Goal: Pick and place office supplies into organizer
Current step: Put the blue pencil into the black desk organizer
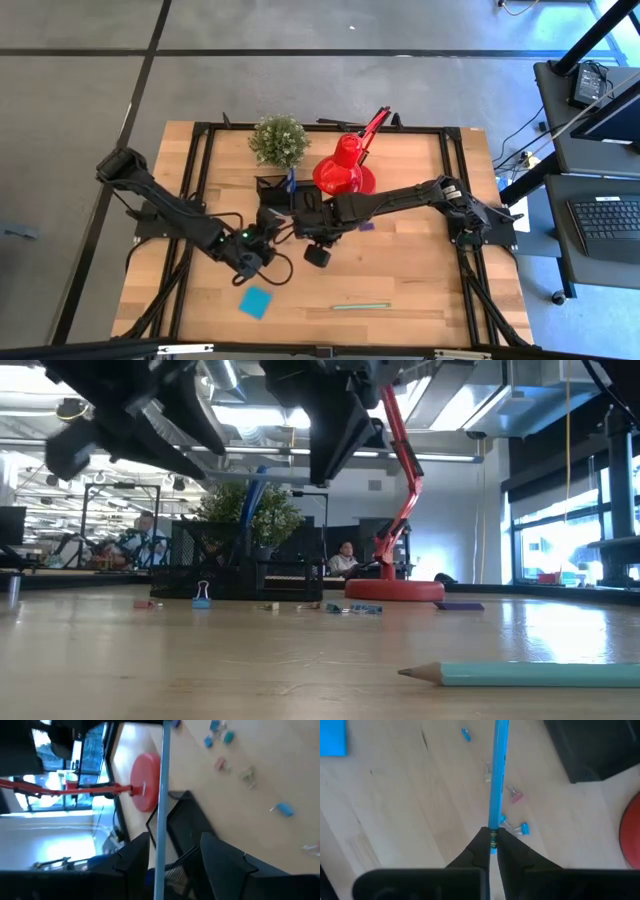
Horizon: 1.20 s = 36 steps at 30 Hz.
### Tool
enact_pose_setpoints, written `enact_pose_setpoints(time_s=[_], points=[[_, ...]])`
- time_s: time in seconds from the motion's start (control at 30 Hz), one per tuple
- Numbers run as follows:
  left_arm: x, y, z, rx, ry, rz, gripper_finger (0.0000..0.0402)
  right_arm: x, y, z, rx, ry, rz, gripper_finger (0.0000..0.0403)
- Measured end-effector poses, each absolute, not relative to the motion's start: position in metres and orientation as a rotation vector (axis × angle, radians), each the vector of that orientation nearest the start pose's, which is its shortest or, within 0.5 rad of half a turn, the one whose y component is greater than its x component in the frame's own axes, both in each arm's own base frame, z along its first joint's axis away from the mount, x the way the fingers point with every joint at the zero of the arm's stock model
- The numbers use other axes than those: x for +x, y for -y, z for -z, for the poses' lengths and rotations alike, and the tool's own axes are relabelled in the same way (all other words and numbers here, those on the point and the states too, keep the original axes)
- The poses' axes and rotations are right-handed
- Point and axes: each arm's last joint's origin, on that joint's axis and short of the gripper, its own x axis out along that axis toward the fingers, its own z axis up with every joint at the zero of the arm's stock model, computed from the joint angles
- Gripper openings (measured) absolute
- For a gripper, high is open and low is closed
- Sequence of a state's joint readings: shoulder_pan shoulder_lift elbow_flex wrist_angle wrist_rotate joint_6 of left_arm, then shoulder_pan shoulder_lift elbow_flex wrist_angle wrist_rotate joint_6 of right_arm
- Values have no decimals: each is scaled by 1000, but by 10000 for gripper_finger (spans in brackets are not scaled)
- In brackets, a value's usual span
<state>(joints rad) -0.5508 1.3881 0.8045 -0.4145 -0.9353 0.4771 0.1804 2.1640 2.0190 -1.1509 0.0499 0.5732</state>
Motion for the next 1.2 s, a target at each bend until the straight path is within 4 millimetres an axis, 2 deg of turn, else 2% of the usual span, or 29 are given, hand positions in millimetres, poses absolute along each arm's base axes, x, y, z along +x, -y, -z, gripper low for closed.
enact_pose_setpoints(time_s=[0.33, 1.0, 1.2], points=[[235, 110, -200, 1200, -870, -214, 145, 441, -79, -254, 352, -1240, 246, 23], [235, 109, -200, 1192, -870, -233, 51, 440, -87, -254, 354, -1249, 217, 23], [235, 110, -200, 1138, -865, -223, 16, 440, -86, -254, 351, -1251, 216, 23]])
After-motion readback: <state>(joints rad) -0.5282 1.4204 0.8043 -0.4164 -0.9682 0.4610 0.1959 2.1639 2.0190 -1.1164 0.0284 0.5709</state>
